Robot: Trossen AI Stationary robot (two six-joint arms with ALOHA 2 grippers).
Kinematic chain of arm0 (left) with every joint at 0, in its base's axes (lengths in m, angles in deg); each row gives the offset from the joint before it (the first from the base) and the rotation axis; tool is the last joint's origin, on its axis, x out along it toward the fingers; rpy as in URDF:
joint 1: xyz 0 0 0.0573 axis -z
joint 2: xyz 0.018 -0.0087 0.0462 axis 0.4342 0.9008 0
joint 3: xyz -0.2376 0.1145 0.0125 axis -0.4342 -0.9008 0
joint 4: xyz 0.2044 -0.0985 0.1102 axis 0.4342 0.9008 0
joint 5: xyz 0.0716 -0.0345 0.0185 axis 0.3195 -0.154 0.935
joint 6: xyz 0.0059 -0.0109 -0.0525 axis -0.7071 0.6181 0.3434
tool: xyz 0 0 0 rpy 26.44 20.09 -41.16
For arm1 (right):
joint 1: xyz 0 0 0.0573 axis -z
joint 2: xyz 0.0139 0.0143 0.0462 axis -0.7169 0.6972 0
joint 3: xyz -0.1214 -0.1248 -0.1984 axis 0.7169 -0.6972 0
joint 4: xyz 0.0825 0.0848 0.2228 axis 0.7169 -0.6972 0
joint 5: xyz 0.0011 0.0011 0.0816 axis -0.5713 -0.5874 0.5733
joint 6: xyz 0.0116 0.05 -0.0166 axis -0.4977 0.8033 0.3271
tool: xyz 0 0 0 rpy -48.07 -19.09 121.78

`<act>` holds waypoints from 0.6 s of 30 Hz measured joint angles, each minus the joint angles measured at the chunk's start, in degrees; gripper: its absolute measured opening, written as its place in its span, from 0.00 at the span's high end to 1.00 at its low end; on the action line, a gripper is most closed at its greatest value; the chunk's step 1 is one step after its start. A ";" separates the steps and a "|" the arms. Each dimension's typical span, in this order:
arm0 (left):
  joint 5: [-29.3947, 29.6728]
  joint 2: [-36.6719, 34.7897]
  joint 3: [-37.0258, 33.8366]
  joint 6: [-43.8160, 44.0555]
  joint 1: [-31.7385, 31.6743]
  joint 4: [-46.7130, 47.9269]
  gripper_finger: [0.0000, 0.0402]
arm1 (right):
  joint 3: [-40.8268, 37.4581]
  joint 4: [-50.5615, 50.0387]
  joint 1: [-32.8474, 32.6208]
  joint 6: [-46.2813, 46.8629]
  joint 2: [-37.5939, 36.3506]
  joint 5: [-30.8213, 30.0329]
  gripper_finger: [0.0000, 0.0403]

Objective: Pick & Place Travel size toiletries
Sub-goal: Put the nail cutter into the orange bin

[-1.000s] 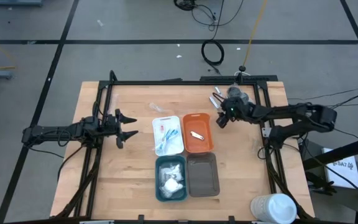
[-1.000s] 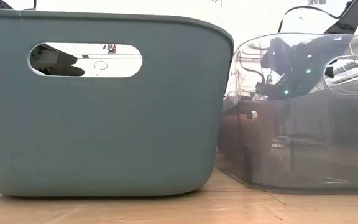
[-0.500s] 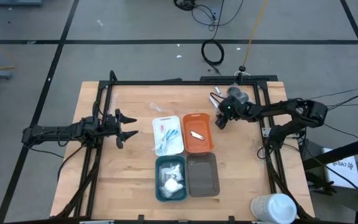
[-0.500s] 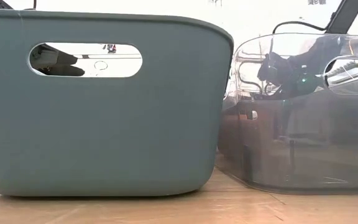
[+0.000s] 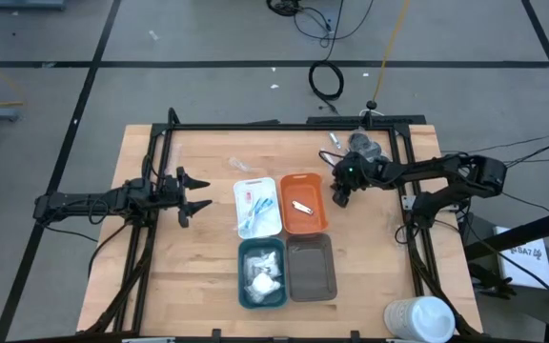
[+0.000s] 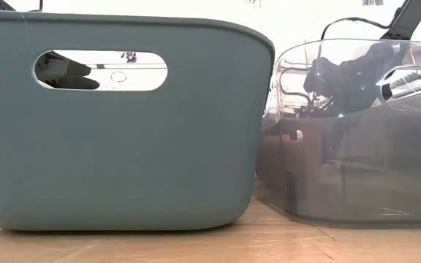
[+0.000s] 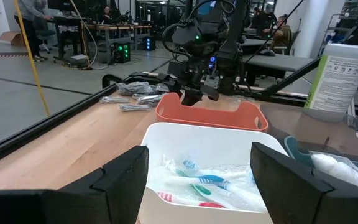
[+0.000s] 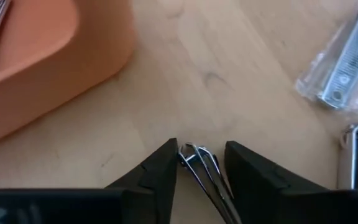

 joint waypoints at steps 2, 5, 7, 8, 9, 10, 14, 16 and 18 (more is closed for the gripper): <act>0.02 0.00 0.00 -0.01 -0.01 0.02 0.32 | 0.02 -0.78 -0.02 -1.09 0.00 0.09 0.73; 0.02 0.01 0.00 0.00 0.00 0.02 0.32 | 0.02 -1.00 -0.02 -1.46 0.02 0.22 0.79; 0.01 0.00 0.00 -0.01 0.00 0.02 0.32 | -0.03 -1.03 -0.02 -1.93 0.02 0.28 0.83; 0.01 0.01 0.00 -0.02 -0.01 0.02 0.32 | -0.05 -1.06 -0.02 -1.97 0.02 0.28 0.85; 0.02 0.00 0.00 -0.02 0.00 0.02 0.32 | -0.05 -1.10 -0.02 -2.01 0.02 0.28 0.86; 0.02 0.00 0.00 -0.02 0.00 0.02 0.32 | -0.05 -1.11 -0.02 -2.05 0.03 0.26 0.88; 0.01 0.01 0.00 -0.02 -0.01 0.02 0.32 | -0.07 -0.92 -0.02 -2.05 0.04 0.17 0.88; 0.00 0.00 0.00 -0.02 0.00 0.00 0.32 | -0.15 0.22 -0.02 -1.82 0.07 0.15 0.88; 0.01 0.00 0.00 -0.01 0.00 0.02 0.32 | -0.18 2.17 -0.02 -0.80 -0.05 0.20 0.88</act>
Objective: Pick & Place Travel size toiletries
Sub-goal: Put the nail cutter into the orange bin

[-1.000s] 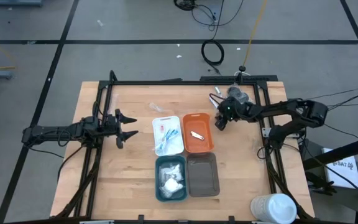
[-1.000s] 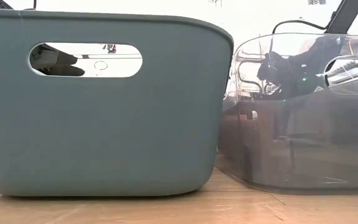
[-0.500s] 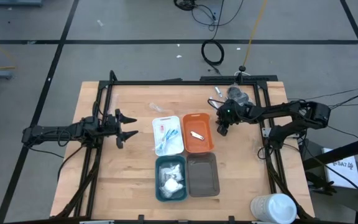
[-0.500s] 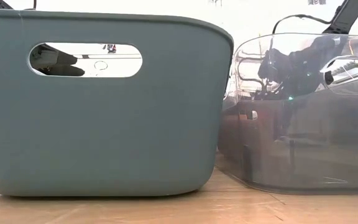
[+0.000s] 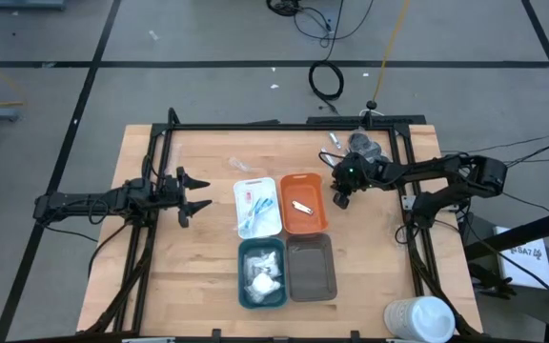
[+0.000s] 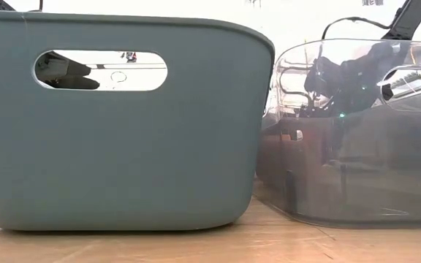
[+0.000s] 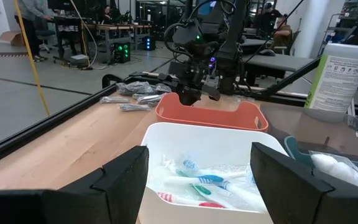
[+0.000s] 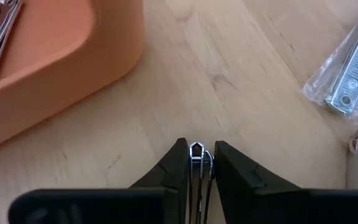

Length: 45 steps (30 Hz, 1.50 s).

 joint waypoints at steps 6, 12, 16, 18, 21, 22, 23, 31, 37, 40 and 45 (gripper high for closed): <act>0.01 0.00 0.00 0.00 -0.02 -0.01 0.32 | -0.22 3.40 0.00 1.95 -2.41 -0.28 0.88; 0.01 0.00 0.00 0.00 -0.02 0.00 0.32 | -0.22 5.93 0.00 3.63 -7.54 -0.33 0.88; 0.00 0.01 0.00 0.00 0.00 -0.01 0.32 | -0.11 7.81 0.00 4.91 -11.45 -0.38 0.88; -0.01 0.02 0.00 0.00 0.00 -0.02 0.32 | -0.11 9.17 -0.04 4.98 -13.33 -0.24 0.88; 0.01 0.00 0.00 -0.01 -0.02 0.00 0.32 | -0.11 11.27 -0.74 4.96 -15.46 0.20 0.88; 0.01 0.02 0.00 -0.01 0.00 -0.02 0.32 | -0.11 12.45 -1.10 4.98 -15.89 1.76 0.88; 0.01 0.00 0.00 -0.01 0.00 0.00 0.32 | -0.11 13.93 -1.60 5.07 -16.13 3.96 0.88; 0.00 0.00 0.00 -0.01 0.00 0.00 0.32 | 0.26 22.78 -9.01 7.98 -15.53 8.52 0.88; -0.01 0.02 0.00 0.01 0.00 -0.02 0.32 | 4.99 20.51 -12.77 7.59 -12.69 8.42 0.88; 0.00 0.01 0.00 -0.01 -0.01 0.00 0.32 | 9.19 16.31 -13.63 6.14 -9.83 8.36 0.88; -0.01 0.00 0.00 -0.01 0.00 -0.01 0.32 | 15.03 11.28 -14.66 3.07 -3.31 8.44 0.88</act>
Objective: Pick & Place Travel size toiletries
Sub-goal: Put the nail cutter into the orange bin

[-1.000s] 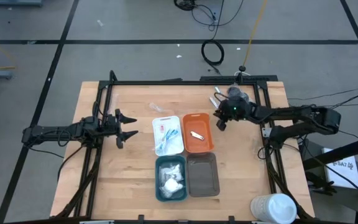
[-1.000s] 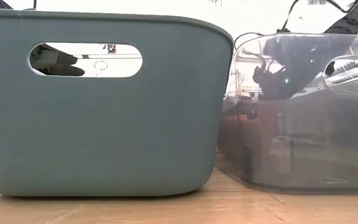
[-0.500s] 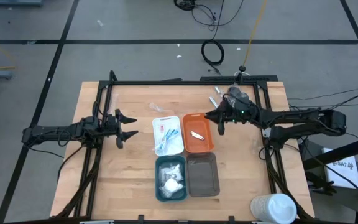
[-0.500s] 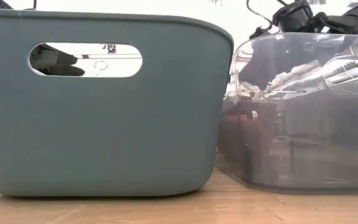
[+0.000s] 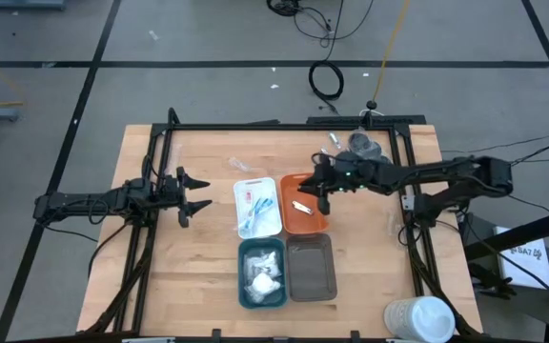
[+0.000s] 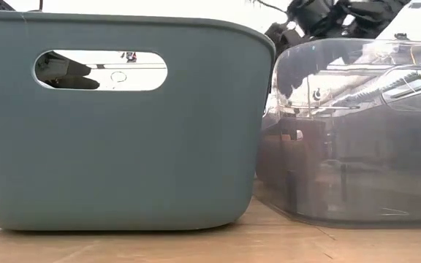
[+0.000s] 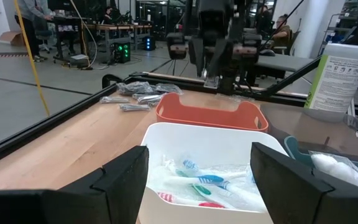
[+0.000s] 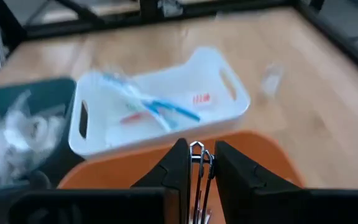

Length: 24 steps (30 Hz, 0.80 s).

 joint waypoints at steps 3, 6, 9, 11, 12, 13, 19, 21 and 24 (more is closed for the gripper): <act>0.00 0.00 0.00 0.00 0.00 0.00 0.32 | 0.51 0.29 -0.02 0.03 3.88 0.13 0.88; 0.00 0.01 0.00 0.00 0.00 -0.01 0.32 | 0.51 0.40 0.01 0.32 7.58 0.10 0.88; 0.00 0.01 0.00 0.01 -0.01 -0.01 0.32 | 0.51 1.56 0.00 0.38 10.82 0.13 0.88; 0.02 0.00 0.00 0.01 -0.01 0.01 0.32 | 0.51 1.84 0.00 0.38 12.49 0.14 0.88; 0.02 0.01 0.00 0.00 -0.01 0.00 0.32 | 0.51 2.46 0.00 0.38 13.46 0.13 0.88; 0.00 0.01 0.00 0.00 -0.01 0.00 0.32 | 0.51 2.97 0.00 0.35 14.30 0.12 0.88; 0.00 0.02 0.00 0.00 -0.02 0.01 0.32 | 0.67 5.24 0.04 0.12 16.36 -0.12 0.86; 0.00 0.02 -0.01 0.00 0.00 0.01 0.32 | 0.58 4.78 0.04 0.54 16.48 0.19 0.82; 0.01 0.02 -0.01 0.02 0.00 0.01 0.32 | 0.56 4.86 -0.02 0.58 16.49 0.32 0.78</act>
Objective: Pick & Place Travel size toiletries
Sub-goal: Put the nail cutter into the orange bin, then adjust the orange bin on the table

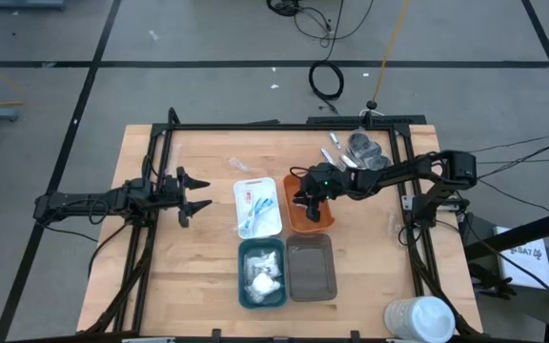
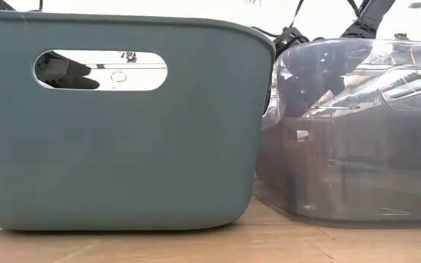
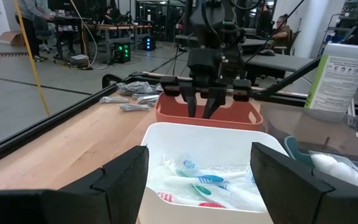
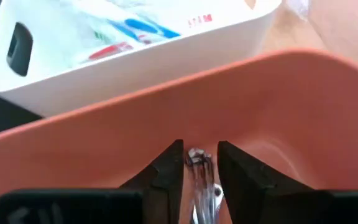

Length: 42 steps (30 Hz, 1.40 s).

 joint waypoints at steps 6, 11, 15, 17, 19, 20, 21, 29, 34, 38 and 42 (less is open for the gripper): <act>0.01 -0.02 0.01 -0.02 -0.02 -0.02 0.32 | 0.00 0.20 0.02 0.00 -0.02 -0.04 0.75; -0.01 0.00 0.00 -0.02 -0.02 0.01 0.32 | -0.05 1.56 -0.28 1.28 -0.93 -0.12 0.74; -0.01 0.00 -0.02 -0.01 0.00 -0.01 0.32 | -0.07 -0.12 -1.49 -2.85 -5.93 -0.16 0.74; -0.01 0.00 -0.02 -0.02 -0.01 0.00 0.32 | -0.07 -3.91 -2.01 -4.74 -10.09 -1.27 0.74; -0.01 0.00 -0.02 0.00 -0.02 -0.01 0.32 | -0.05 -9.33 -2.60 -5.42 -14.77 -6.18 0.75; 0.00 -0.01 -0.02 0.01 -0.02 0.00 0.32 | -0.04 -13.24 -2.89 -5.70 -17.34 -9.16 0.76; 0.00 0.00 -0.02 -0.01 0.00 0.01 0.32 | -0.04 -17.57 -3.10 -6.02 -19.59 -12.00 0.78; 0.00 0.00 -0.02 -0.02 -0.02 0.01 0.32 | -1.58 -38.38 -2.87 -0.48 -27.45 -24.33 0.98; -0.01 0.00 -0.02 0.00 0.00 0.01 0.32 | -6.54 -34.70 -1.82 0.04 -25.43 -21.20 1.00; -0.02 0.00 -0.02 -0.01 -0.01 0.02 0.32 | -9.61 -30.39 -0.97 0.46 -22.56 -21.03 1.00; -0.03 0.00 -0.02 -0.01 -0.02 0.05 0.32 | -10.78 -25.57 -0.63 0.32 -18.58 -16.83 1.00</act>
